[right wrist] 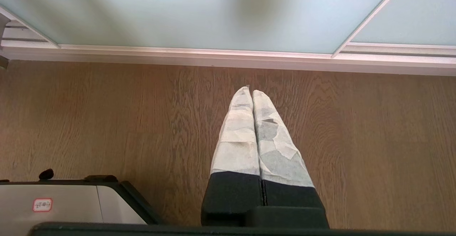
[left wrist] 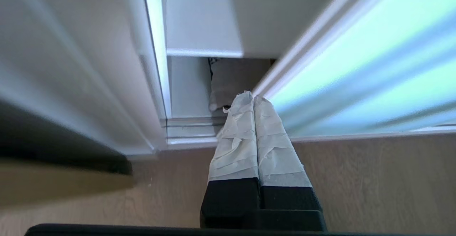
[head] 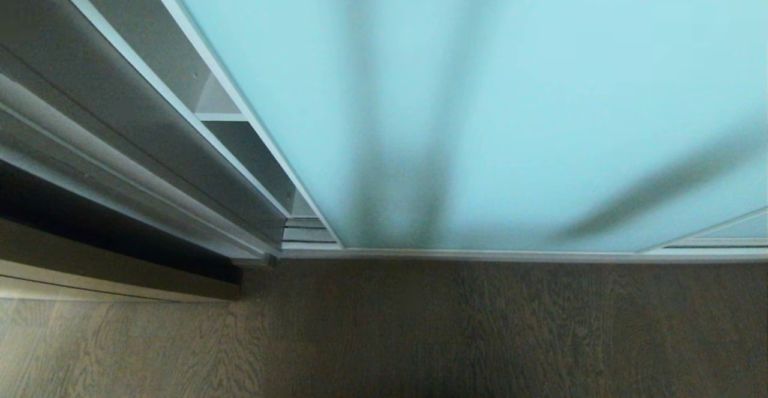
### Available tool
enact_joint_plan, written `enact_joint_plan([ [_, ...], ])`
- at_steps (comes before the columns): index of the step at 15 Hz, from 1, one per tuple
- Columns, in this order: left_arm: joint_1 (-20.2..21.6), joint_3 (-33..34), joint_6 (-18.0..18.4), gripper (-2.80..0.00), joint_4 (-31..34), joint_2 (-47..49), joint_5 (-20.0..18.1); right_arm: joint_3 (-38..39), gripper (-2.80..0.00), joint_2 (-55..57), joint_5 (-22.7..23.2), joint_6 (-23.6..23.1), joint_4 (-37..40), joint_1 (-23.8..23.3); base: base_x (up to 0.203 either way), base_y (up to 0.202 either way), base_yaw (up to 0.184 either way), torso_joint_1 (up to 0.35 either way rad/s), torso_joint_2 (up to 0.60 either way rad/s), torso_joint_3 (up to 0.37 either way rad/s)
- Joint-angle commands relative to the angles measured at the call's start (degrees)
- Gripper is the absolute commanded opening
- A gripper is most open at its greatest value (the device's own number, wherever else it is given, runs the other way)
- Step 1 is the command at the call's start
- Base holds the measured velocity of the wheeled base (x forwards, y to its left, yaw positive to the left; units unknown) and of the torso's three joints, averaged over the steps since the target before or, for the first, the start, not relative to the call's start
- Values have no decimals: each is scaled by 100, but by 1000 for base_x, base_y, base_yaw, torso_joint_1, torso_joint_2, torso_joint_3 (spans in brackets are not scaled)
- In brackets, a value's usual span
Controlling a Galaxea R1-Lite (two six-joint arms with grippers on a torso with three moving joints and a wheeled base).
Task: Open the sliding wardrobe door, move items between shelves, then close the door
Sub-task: Open the door
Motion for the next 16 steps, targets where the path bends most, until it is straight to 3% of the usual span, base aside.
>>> enact_joint_plan([
  [1, -11, -341, 28, -280, -12, 709, -22, 9, -280, 16, -1, 1, -4, -4, 0, 0, 0, 0, 0, 0],
  [4, -173, -746, 77, -280, -20, 1167, -6, 9, -280, 16, -1, 1, -4, 4, 0, 0, 0, 0, 0, 0],
  [7, -647, -1127, 81, -280, -18, 1596, 47, 9, -280, 16, -1, 1, -4, 4, 0, 0, 0, 0, 0, 0],
  [11, -1069, -1582, 90, -280, -20, 2154, 297, 9, -280, 16, -1, 5, -4, -4, 0, 0, 0, 0, 0, 0],
  [16, -1571, -1628, 110, -280, -291, 2487, 881, 9, -280, 16, -1, 3, -4, -3, 0, 0, 0, 0, 0, 0],
])
